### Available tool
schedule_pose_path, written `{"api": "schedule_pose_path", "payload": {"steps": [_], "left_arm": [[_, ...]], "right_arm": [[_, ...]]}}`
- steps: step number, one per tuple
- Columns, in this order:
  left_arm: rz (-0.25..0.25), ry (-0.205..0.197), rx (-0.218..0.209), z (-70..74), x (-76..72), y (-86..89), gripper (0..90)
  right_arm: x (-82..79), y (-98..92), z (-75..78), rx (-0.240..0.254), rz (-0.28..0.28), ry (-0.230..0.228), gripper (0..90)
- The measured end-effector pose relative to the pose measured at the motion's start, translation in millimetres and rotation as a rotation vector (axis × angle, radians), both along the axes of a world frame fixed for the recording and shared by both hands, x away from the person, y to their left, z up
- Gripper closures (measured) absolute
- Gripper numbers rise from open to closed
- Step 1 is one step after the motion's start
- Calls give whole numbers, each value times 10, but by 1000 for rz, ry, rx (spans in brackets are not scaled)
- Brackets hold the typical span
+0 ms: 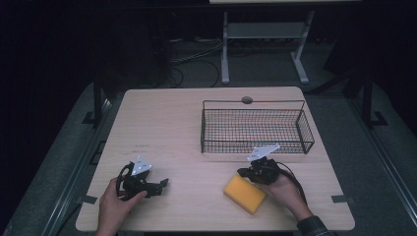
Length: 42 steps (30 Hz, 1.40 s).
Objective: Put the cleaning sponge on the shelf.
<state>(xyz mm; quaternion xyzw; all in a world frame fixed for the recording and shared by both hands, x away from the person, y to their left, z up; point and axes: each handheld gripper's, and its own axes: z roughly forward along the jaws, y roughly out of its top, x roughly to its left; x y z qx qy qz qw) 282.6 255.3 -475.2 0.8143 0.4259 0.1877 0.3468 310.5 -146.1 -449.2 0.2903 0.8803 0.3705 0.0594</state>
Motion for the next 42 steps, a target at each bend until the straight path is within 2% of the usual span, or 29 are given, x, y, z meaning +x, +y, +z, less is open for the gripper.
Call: {"api": "schedule_pose_path", "payload": {"steps": [9,16,20,25,30,31,32,33,35,39,42], "left_arm": [[0,1,1,1,0,0,128],[0,-1,-1,-1,0,0,128],[0,1,0,1,0,0,128],[0,1,0,0,0,0,129],[0,0,-1,0,0,0,128],[0,-1,-1,-1,0,0,128],[0,-1,-1,-1,0,0,128],[1,-1,-1,-1,0,-1,129],[0,-1,-1,-1,0,0,128],[1,-1,-1,-1,0,0,129],[0,-1,-1,-1,0,0,128]], "right_arm": [[25,140,7,-6,28,5,893],[43,131,6,-7,25,23,866],[39,91,42,0,7,37,792],[32,8,105,-18,-18,64,611],[23,-39,134,-32,-34,86,531],[21,-62,150,-37,-36,93,473],[21,-62,150,-37,-36,93,473],[18,-82,166,-47,-38,113,416],[15,-88,173,-51,-38,115,394],[-4,-136,244,-64,-45,125,294],[-20,-146,273,-66,-42,131,263]]}}
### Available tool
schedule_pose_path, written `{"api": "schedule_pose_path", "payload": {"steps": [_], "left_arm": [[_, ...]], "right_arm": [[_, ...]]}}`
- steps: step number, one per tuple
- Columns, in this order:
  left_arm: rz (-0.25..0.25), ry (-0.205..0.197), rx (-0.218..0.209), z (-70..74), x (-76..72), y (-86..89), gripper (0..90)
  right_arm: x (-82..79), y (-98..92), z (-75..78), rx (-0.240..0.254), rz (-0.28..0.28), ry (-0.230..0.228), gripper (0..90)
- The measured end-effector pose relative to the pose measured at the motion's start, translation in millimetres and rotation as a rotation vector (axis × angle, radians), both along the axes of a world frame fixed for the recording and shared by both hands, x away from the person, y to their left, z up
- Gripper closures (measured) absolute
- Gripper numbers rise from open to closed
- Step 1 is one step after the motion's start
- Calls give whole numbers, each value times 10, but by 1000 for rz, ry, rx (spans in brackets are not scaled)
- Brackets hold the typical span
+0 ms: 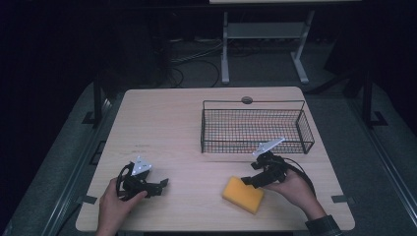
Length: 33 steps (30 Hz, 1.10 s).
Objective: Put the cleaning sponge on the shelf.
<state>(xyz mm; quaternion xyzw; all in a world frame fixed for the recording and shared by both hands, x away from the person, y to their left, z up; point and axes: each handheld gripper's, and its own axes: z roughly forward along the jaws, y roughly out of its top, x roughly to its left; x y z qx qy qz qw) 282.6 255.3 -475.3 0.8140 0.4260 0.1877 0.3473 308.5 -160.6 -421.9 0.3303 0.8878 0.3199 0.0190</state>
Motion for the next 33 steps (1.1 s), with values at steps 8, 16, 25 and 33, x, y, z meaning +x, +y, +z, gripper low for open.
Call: {"api": "schedule_pose_path", "payload": {"steps": [8,16,25,33], "left_arm": [[2,0,-2,0,0,-2,128],[2,-1,-3,-1,0,-2,128],[0,-2,-1,-1,0,0,128],[0,-2,-1,-2,0,0,128]], "right_arm": [[-73,3,76,-50,14,5,142],[-132,34,89,-89,32,25,119],[-190,96,67,-120,55,62,51],[-234,176,43,-148,75,75,28]]}}
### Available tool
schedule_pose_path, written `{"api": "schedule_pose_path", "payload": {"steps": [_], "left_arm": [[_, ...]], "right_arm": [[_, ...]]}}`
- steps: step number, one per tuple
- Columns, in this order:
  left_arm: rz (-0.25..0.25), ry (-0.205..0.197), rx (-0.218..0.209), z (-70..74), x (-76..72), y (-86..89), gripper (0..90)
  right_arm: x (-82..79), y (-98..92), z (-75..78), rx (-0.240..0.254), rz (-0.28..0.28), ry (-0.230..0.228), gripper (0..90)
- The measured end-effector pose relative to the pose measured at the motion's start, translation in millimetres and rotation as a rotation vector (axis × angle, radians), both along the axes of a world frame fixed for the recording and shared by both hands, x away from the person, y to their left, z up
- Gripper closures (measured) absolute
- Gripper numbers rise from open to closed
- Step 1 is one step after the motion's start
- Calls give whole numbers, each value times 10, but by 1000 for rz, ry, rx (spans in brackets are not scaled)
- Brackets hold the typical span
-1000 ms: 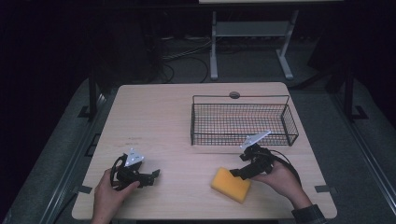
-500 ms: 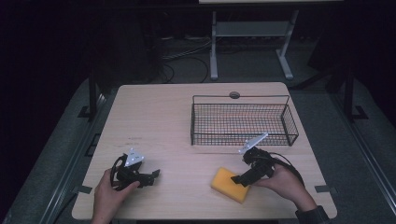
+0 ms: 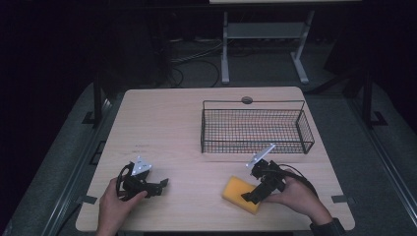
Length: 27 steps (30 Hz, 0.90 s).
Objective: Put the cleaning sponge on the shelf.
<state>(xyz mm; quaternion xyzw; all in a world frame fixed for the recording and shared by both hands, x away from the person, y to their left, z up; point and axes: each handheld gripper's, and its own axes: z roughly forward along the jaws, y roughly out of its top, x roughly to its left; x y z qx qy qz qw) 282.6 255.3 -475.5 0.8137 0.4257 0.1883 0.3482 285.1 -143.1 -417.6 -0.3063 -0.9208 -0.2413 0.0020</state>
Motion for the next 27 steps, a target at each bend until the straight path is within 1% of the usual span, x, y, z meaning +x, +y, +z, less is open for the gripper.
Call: {"api": "schedule_pose_path", "payload": {"steps": [4,14,17,18,21,27], "left_arm": [[0,0,0,0,0,0,128],[0,0,0,0,0,0,128],[0,0,0,0,0,0,128],[0,0,0,0,0,0,128],[0,0,0,0,0,0,128],[1,0,0,0,0,-1,128]], "right_arm": [[-26,69,-22,-16,24,-1,28],[-51,187,-93,-59,54,-12,28],[-57,225,-130,-63,62,-6,28],[-63,254,-156,-76,69,-10,28],[-66,292,-198,-87,81,-13,28],[-64,323,-242,-101,87,-15,30]]}}
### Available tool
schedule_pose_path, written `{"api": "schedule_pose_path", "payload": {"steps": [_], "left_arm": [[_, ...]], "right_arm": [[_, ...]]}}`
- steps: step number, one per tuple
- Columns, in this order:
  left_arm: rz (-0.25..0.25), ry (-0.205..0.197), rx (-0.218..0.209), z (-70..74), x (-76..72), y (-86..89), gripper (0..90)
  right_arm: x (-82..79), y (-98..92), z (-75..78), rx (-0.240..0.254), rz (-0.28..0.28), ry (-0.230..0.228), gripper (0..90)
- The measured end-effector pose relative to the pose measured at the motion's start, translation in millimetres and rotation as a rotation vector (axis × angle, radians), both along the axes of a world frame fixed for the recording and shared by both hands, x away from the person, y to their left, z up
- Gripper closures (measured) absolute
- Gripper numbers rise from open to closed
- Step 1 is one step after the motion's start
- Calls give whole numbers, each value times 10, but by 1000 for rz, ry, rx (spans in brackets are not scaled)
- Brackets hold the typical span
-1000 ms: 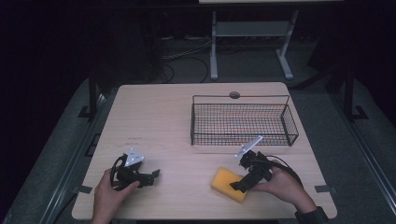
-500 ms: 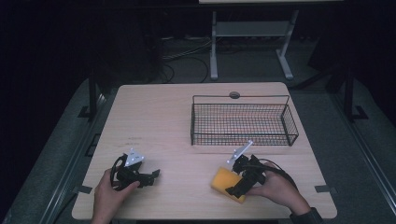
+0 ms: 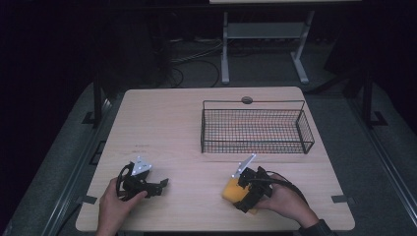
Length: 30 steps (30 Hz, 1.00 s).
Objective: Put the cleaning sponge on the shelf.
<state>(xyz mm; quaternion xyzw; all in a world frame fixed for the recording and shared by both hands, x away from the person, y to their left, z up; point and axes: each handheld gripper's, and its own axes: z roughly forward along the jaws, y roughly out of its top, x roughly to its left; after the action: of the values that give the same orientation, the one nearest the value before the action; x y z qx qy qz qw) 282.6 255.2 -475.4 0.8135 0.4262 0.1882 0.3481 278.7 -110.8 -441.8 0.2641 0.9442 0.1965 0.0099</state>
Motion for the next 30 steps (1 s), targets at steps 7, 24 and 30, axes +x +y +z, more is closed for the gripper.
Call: {"api": "schedule_pose_path", "payload": {"steps": [7,24,30], "left_arm": [[0,0,0,1,0,0,128],[0,0,0,0,0,0,129],[0,0,0,0,0,0,128]], "right_arm": [[-3,29,-32,-11,11,-4,56],[-1,10,-28,-21,16,-14,216],[2,-4,-15,-17,17,-9,219]]}}
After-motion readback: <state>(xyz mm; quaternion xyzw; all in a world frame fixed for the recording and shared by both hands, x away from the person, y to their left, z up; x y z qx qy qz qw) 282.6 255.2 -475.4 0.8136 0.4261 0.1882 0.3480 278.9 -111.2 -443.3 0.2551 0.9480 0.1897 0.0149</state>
